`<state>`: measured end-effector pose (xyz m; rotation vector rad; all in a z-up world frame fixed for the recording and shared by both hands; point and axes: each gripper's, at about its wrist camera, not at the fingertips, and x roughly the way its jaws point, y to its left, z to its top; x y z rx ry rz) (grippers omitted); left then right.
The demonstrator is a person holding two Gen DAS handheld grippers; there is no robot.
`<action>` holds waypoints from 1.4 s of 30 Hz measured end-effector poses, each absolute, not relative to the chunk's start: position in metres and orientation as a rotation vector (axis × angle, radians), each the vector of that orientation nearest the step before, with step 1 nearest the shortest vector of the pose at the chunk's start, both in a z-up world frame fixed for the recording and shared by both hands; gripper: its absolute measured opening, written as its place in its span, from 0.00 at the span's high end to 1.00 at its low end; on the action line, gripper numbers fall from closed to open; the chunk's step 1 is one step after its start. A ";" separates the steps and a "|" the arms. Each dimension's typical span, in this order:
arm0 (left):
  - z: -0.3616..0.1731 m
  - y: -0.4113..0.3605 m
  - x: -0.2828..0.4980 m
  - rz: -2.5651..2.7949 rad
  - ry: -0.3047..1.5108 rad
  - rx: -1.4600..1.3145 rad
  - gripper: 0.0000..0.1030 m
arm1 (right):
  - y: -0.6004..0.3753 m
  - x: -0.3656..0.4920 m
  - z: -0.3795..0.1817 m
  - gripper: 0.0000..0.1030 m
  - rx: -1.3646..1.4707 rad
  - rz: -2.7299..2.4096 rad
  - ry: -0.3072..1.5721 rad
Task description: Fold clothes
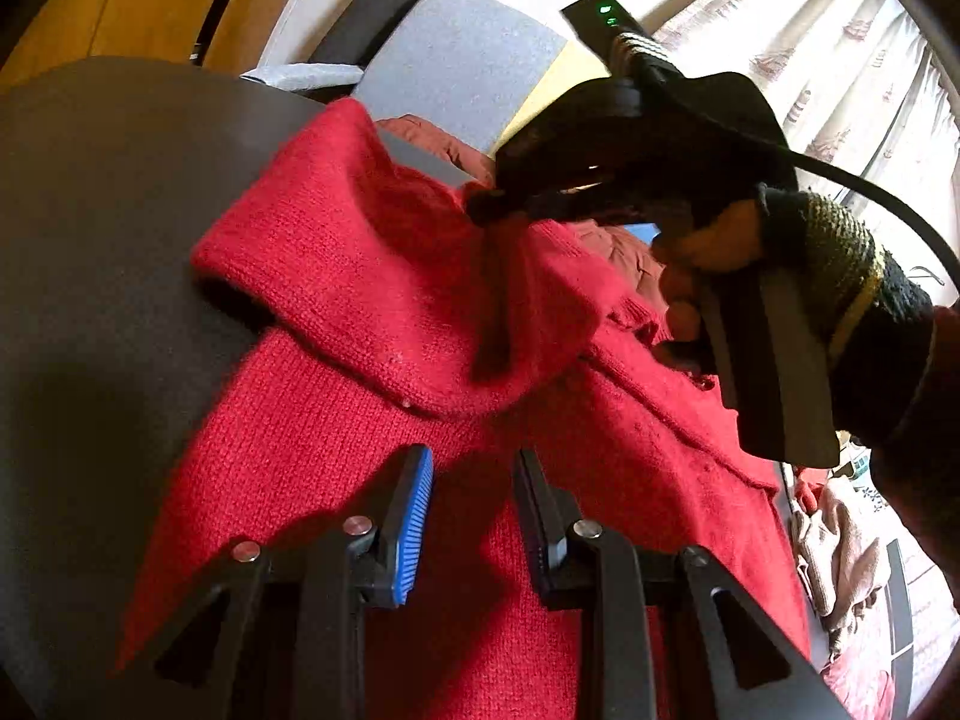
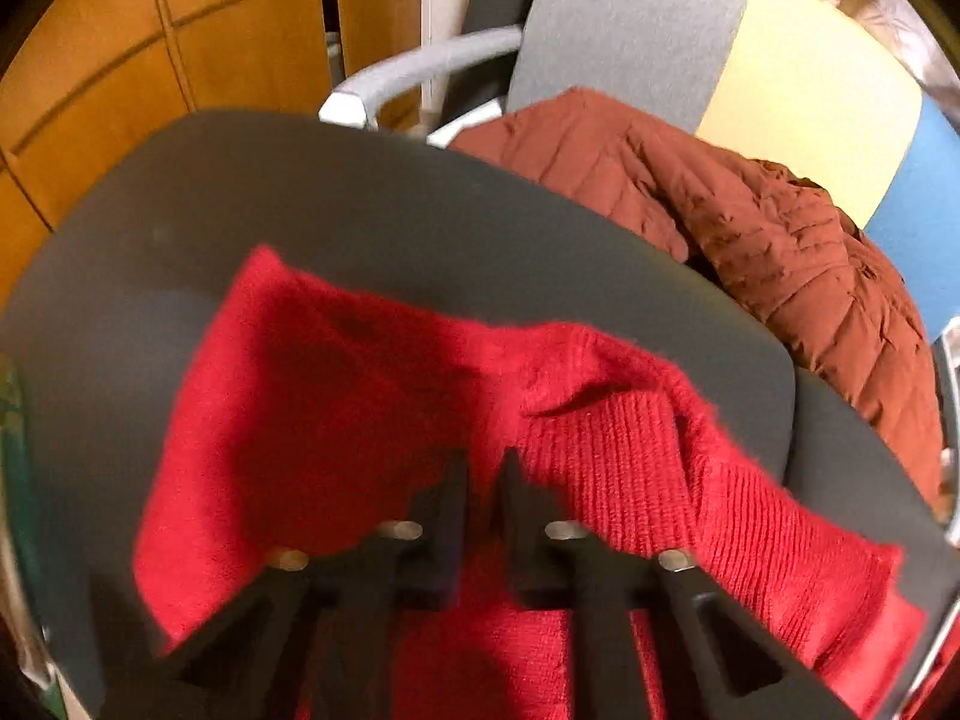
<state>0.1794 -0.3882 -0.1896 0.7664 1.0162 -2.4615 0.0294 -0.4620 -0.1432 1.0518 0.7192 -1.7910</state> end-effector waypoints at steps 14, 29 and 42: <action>-0.186 -0.384 0.175 -2.447 0.960 0.794 0.74 | -0.291 0.005 -0.029 0.92 0.754 -1.906 0.263; -0.183 -0.377 0.169 -2.424 0.883 0.838 0.74 | -0.137 -0.043 -0.160 0.77 1.130 -1.964 -0.115; -0.182 -0.378 0.173 -2.421 0.887 0.833 0.74 | -0.152 -0.055 -0.164 0.91 1.209 -1.912 -0.256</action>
